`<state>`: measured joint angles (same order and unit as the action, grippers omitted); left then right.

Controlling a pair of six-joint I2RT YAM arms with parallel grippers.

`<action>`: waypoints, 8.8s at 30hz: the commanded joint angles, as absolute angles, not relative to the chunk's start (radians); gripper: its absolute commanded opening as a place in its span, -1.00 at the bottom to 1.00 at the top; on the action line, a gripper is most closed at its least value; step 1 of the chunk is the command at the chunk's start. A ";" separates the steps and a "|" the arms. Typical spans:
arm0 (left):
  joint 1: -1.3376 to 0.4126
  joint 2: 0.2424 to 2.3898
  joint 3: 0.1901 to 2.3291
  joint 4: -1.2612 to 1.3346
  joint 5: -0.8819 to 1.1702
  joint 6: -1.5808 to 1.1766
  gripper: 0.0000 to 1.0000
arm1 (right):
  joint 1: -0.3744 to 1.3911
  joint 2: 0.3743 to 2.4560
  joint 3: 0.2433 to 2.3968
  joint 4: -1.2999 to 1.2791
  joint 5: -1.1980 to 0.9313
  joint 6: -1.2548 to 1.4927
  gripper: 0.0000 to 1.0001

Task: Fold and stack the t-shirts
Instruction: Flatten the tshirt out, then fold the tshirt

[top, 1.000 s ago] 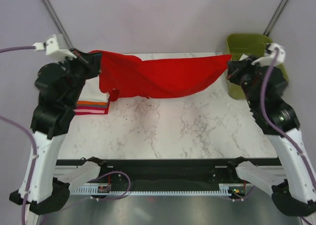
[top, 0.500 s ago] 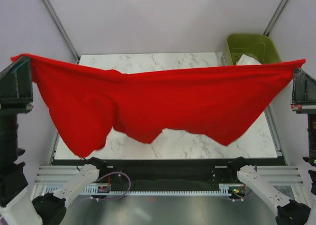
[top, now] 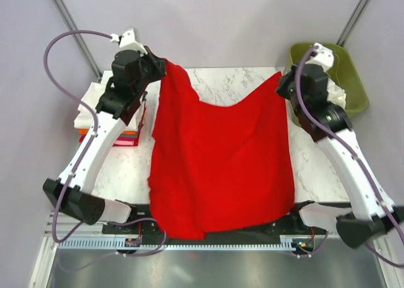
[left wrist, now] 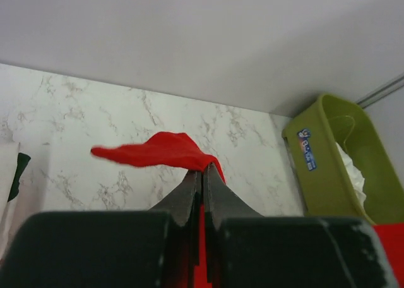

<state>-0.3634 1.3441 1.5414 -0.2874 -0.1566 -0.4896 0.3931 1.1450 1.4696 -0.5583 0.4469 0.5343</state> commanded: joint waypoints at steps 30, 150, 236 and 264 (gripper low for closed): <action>-0.215 1.386 1.297 0.504 0.140 -0.482 -0.95 | -0.202 1.628 1.356 -0.045 -0.537 0.865 -1.00; -0.357 1.295 0.805 0.301 -0.262 -0.333 -0.96 | -0.195 1.336 0.703 0.048 -0.132 0.739 -1.00; -0.377 1.003 0.436 0.133 -0.241 -0.713 0.29 | -0.109 1.026 0.311 0.005 0.371 0.943 -1.00; -0.423 1.272 0.354 0.232 -0.498 -1.187 0.02 | -0.109 0.962 0.267 -0.032 0.390 0.983 -1.00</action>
